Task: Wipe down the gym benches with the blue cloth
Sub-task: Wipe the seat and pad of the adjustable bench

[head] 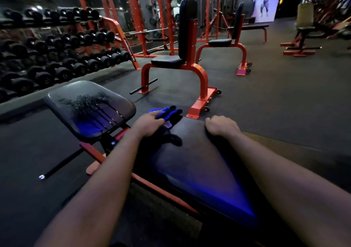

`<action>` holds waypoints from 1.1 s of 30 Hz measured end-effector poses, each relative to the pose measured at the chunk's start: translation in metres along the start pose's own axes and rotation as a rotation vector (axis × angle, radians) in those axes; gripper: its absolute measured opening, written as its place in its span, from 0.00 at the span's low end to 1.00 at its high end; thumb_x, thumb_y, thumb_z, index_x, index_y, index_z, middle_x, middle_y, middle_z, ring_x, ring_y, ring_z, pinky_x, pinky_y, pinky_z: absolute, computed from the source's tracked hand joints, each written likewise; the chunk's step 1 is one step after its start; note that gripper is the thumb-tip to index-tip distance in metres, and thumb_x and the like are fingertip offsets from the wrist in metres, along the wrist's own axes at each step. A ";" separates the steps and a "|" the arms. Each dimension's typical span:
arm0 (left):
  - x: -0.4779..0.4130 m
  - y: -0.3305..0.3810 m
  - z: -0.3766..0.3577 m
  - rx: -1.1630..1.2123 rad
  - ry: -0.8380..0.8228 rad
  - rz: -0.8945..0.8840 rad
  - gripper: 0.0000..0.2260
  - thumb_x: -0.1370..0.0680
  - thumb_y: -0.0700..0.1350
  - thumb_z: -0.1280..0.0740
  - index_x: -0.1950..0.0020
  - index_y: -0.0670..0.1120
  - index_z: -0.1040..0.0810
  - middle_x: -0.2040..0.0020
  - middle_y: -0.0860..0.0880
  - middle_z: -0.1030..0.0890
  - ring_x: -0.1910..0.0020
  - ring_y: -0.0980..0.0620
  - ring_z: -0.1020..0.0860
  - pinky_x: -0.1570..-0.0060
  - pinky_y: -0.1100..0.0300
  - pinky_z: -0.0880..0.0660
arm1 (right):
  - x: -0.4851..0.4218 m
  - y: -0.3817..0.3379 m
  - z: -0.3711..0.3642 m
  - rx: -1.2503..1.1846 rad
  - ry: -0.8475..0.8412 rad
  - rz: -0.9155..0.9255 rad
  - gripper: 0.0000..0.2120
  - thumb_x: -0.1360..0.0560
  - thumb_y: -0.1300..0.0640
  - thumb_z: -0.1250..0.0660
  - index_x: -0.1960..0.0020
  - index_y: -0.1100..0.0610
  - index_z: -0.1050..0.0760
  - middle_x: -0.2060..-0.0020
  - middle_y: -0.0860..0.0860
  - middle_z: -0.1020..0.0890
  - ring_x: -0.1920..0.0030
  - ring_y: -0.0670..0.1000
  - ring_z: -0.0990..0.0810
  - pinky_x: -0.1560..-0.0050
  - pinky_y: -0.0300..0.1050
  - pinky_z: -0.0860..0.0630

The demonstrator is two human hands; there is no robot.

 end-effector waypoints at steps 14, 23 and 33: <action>-0.026 0.018 -0.008 0.047 0.118 0.090 0.21 0.27 0.53 0.36 0.34 0.62 0.26 0.37 0.46 0.21 0.37 0.44 0.24 0.38 0.54 0.28 | -0.004 -0.001 -0.001 0.058 0.014 -0.010 0.26 0.19 0.47 0.54 0.31 0.58 0.28 0.31 0.60 0.27 0.33 0.60 0.27 0.36 0.52 0.31; -0.028 -0.019 0.003 0.108 0.009 0.018 0.16 0.30 0.50 0.38 0.44 0.63 0.21 0.44 0.47 0.17 0.51 0.48 0.20 0.53 0.58 0.27 | -0.010 0.000 -0.007 0.065 0.026 0.008 0.26 0.19 0.46 0.54 0.32 0.58 0.27 0.32 0.60 0.26 0.33 0.61 0.27 0.35 0.53 0.32; -0.010 -0.015 -0.006 0.052 0.036 -0.013 0.23 0.23 0.48 0.37 0.28 0.60 0.30 0.31 0.47 0.26 0.34 0.45 0.27 0.34 0.55 0.32 | -0.005 -0.003 -0.005 0.070 0.041 -0.021 0.27 0.19 0.46 0.54 0.31 0.59 0.28 0.31 0.61 0.27 0.33 0.61 0.27 0.36 0.53 0.32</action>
Point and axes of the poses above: each hand's wrist, its own x-axis away from the middle knuckle, its own z-axis out of the back of the hand, y = z × x, the point moved 2 cm from there along -x, towards the middle knuckle
